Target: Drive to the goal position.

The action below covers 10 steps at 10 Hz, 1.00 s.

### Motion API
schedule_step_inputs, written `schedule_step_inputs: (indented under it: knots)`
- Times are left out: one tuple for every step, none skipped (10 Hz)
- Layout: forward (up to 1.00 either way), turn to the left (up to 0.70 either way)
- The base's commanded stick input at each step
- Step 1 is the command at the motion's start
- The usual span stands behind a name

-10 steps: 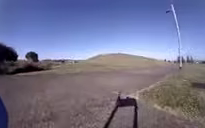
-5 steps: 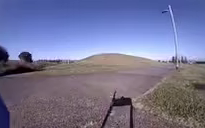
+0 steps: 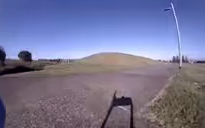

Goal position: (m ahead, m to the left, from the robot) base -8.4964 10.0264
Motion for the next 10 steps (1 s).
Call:
schedule_step_inputs:
  knots:
    - [0.70, 0.00]
    - [0.70, 0.00]
    - [0.70, 0.00]
    - [0.70, -0.11]
    - [0.70, -0.35]
    - [0.70, -0.35]
    - [0.70, -0.35]
    - [0.70, -0.35]
    - [0.70, -0.35]
    - [0.70, -0.35]
